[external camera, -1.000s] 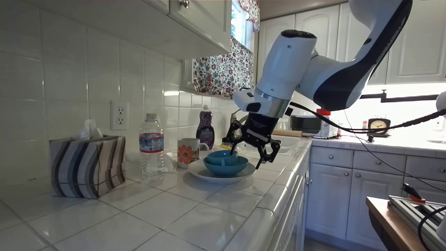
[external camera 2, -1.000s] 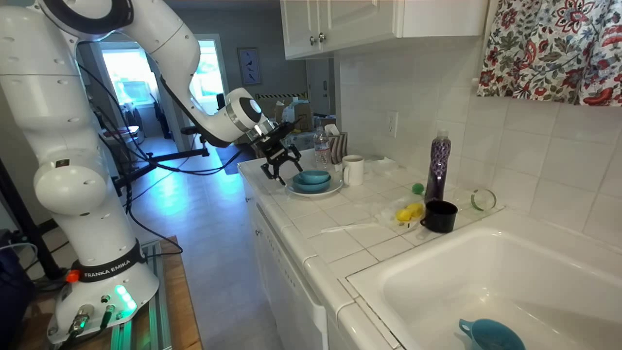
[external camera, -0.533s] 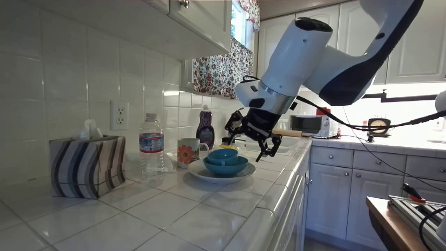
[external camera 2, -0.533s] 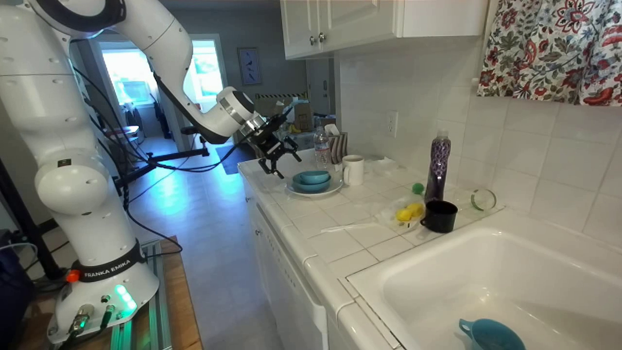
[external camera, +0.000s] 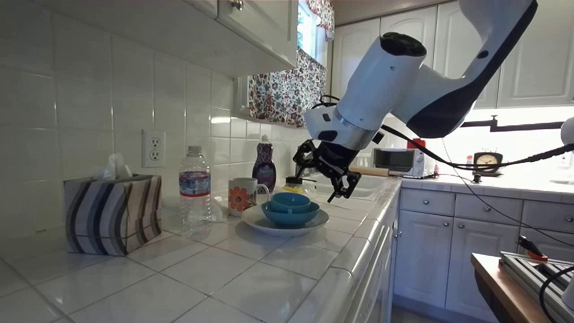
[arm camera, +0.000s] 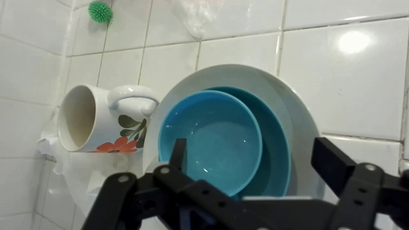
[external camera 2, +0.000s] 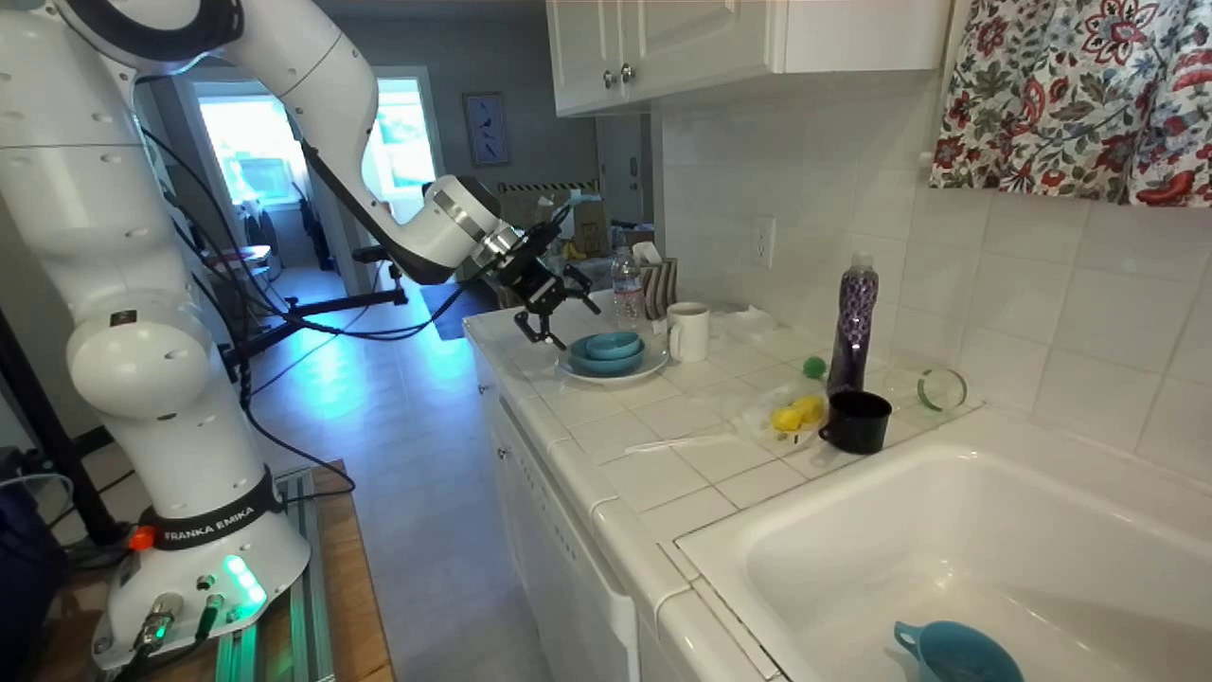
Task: Put the blue bowl on the white plate.
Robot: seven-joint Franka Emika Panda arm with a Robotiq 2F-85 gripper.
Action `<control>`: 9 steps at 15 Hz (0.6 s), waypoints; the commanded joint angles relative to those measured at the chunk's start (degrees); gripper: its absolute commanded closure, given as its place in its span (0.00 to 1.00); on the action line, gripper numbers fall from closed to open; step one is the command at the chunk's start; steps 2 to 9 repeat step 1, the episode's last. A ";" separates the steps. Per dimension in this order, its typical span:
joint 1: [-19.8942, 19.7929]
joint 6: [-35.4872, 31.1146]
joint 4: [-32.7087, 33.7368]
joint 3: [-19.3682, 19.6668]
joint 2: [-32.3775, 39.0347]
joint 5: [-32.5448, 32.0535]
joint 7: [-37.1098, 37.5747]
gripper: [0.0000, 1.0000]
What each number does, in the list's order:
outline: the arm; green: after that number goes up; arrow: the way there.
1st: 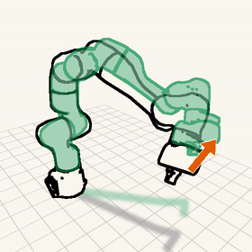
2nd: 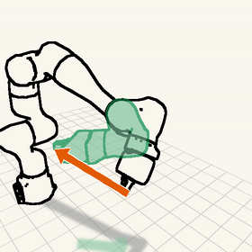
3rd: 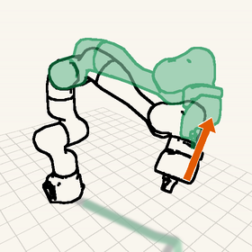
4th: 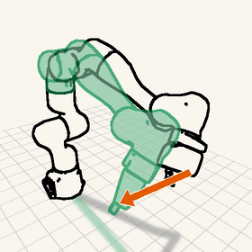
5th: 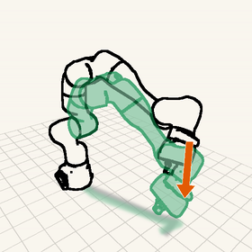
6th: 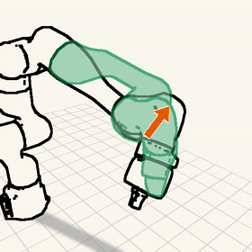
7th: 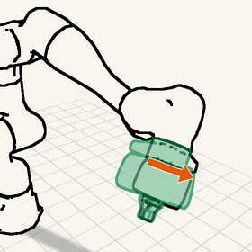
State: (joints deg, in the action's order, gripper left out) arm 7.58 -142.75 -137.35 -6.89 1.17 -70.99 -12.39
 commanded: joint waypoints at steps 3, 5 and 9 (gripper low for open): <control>-0.12 0.07 0.03 -0.20 -0.05 0.21 -0.20 0.00; -0.12 0.07 0.03 -0.20 -0.05 0.21 -0.20 0.00; -0.12 0.07 0.03 -0.20 -0.05 0.21 -0.20 0.00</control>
